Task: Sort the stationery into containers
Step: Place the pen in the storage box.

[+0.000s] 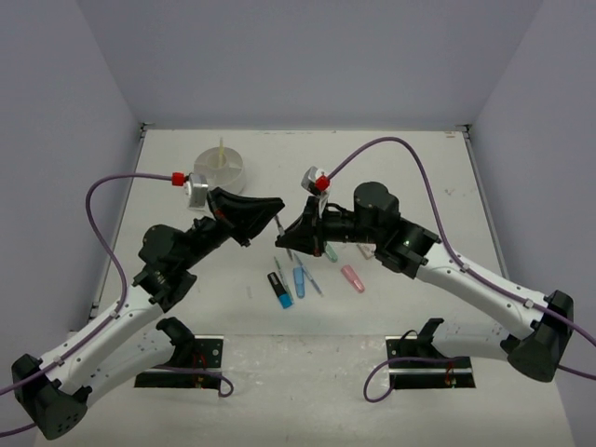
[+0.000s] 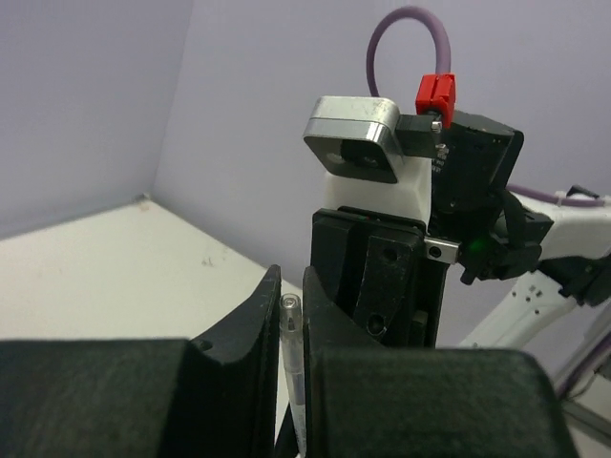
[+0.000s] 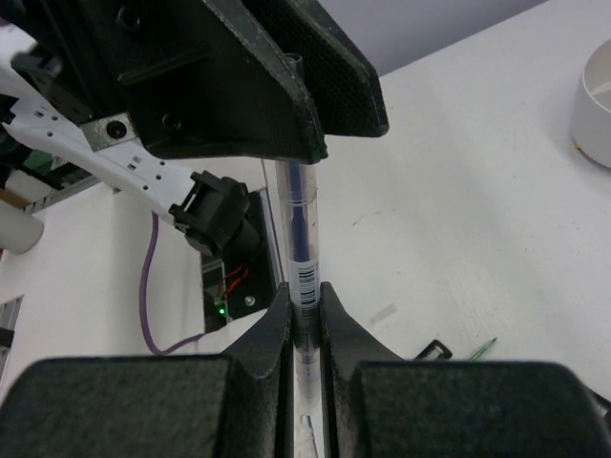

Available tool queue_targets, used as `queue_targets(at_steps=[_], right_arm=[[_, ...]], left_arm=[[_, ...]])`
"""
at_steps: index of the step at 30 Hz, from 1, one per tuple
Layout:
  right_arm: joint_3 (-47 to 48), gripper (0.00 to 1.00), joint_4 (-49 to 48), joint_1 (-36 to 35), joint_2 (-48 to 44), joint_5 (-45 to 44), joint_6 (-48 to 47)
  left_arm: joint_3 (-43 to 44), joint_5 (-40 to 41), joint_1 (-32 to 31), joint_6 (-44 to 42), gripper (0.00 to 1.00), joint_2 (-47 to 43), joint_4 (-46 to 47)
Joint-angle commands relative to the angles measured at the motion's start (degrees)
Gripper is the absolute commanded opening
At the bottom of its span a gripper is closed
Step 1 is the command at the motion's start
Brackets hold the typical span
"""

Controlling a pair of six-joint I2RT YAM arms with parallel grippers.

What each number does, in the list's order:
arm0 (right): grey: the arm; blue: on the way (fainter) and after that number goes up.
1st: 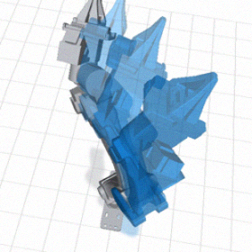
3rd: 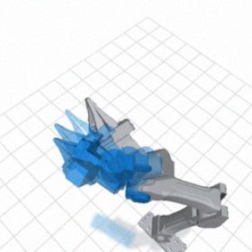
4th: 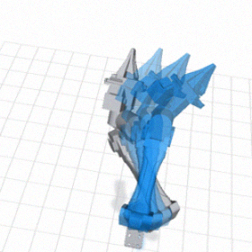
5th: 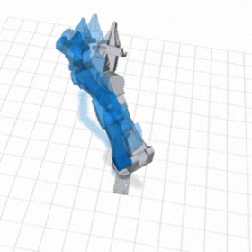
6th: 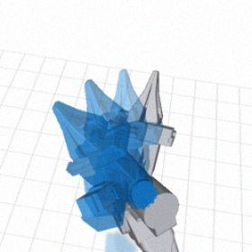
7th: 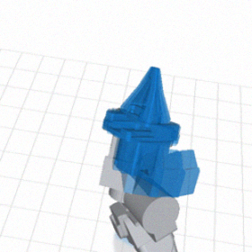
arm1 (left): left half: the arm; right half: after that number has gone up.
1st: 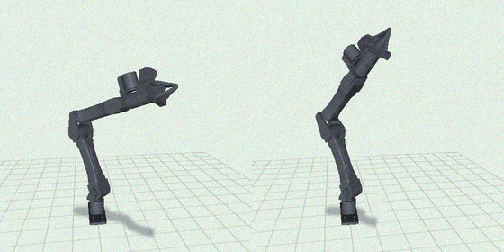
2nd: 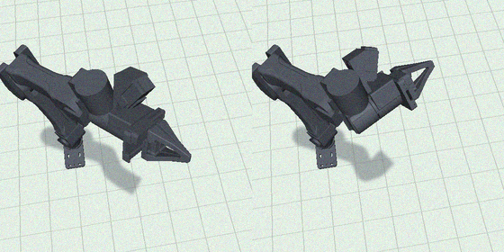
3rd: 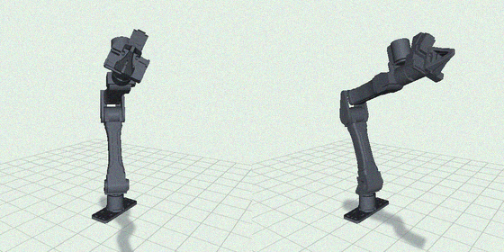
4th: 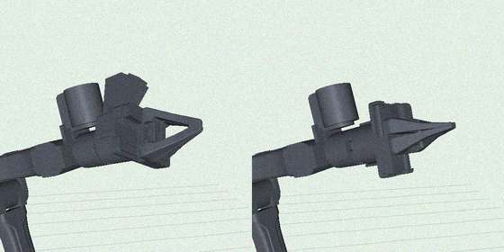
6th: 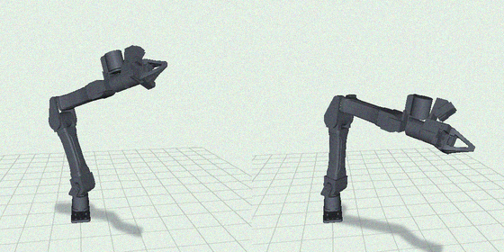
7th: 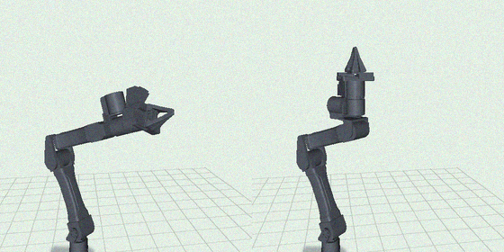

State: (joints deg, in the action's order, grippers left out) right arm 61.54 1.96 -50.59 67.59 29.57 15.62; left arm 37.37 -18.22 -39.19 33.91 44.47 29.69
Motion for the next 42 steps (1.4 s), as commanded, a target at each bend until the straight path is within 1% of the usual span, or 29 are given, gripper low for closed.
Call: queue_targets(at_steps=[1, 4, 6, 9, 11, 12, 13, 14, 15, 16, 18, 19, 20, 21, 22, 23, 25, 27, 28, 31, 34, 36, 38, 42], right_arm=[[17.7, 0.0, -8.4, 2.8, 2.8, -8.9, 1.1], [23.0, 0.0, -6.7, 3.0, 5.0, -9.0, 0.9], [24.0, 0.0, -6.2, 3.1, 5.4, -9.0, 0.7], [17.5, 0.0, -9.1, 3.2, 4.4, -9.5, 0.9], [14.5, 0.0, -10.7, 3.6, 4.3, -9.8, 1.3], [12.6, 0.0, -11.4, 4.2, 4.3, -9.3, 1.5], [11.3, 0.0, -11.6, 4.4, 4.3, -9.0, 1.6], [9.9, 0.05, -11.0, 4.5, 4.3, -9.1, 0.7], [8.0, 0.14, -10.5, 4.5, 4.1, -10.0, -0.3], [5.9, 0.26, -10.4, 4.5, 4.0, -11.4, -0.6], [1.2, 0.63, -11.4, 4.6, 3.1, -13.4, -0.5], [0.0, 0.81, -11.7, 4.6, 2.5, -15.5, -0.4], [-1.6, 0.92, -11.2, 4.7, 2.1, -17.8, -0.3], [-3.1, 0.98, -10.0, 4.7, 1.4, -19.7, -0.5], [-4.3, 0.99, -8.6, 4.7, 0.3, -21.7, -0.7], [-5.2, 0.99, -7.6, 4.7, -0.8, -25.9, -0.7], [-9.0, 0.99, -6.8, 4.9, -5.2, -30.0, -0.5], [-12.0, 0.99, -5.8, 4.9, -9.2, -31.7, -0.1], [-13.4, 0.99, -4.9, 4.9, -11.4, -31.9, 0.0], [-17.2, 0.99, -3.5, 4.9, -16.0, -31.7, 0.2], [-19.5, 0.99, -3.4, 4.9, -19.2, -31.1, 0.5], [-20.3, 0.99, -3.0, 5.0, -20.2, -30.1, 0.8], [-20.6, 0.99, -3.2, 4.9, -20.5, -29.9, 0.8], [-20.4, 0.99, -3.6, 4.9, -20.2, -28.0, 1.1]], left_arm=[[-9.6, -8.1, -1.4, 4.8, 0.0, -1.0, -2.7], [-11.1, -7.3, -2.9, 4.2, 0.0, -1.2, -2.7], [-11.2, -6.2, -3.5, 3.3, 0.0, -1.8, -4.2], [-8.0, -4.3, -3.5, 0.5, 0.0, -2.7, -8.9], [-6.0, -4.5, -3.5, -0.8, 0.0, -1.7, -10.5], [-3.4, -4.5, -3.5, -1.8, 0.0, -0.4, -12.0], [-2.3, -3.3, -3.5, -2.6, 0.0, 0.5, -13.5], [-1.0, 1.7, -3.5, -3.1, 0.0, 1.1, -16.2], [1.6, 9.7, -3.5, -3.4, 0.0, 2.0, -20.1], [4.4, 17.2, -3.5, -3.6, 0.0, 2.9, -23.5], [10.2, 27.0, -3.5, -4.2, 0.0, 4.9, -27.6], [12.9, 33.6, -3.4, -4.6, 0.0, 6.7, -29.2], [14.3, 39.9, -3.4, -5.2, 0.0, 8.5, -29.6], [15.7, 46.0, -3.4, -5.6, 0.0, 10.3, -29.6], [17.4, 51.3, -3.2, -5.7, 0.0, 11.9, -29.6], [18.6, 53.6, -2.7, -6.5, 0.0, 13.0, -29.2], [21.7, 59.8, -0.5, -9.3, 0.0, 16.3, -25.8], [24.5, 63.3, 2.4, -11.7, 0.0, 21.7, -23.0], [26.6, 64.4, 5.4, -12.6, 0.0, 23.7, -21.8], [32.5, 65.1, 15.3, -12.8, 0.0, 31.3, -19.7], [35.1, 64.0, 20.4, -14.7, 0.0, 37.4, -13.1], [36.5, 65.1, 21.5, -18.1, 0.0, 40.9, -7.6], [38.6, 64.5, 22.8, -19.6, 0.0, 44.4, -4.7], [42.9, 62.3, 24.4, -20.9, 0.0, 51.1, -4.1]])
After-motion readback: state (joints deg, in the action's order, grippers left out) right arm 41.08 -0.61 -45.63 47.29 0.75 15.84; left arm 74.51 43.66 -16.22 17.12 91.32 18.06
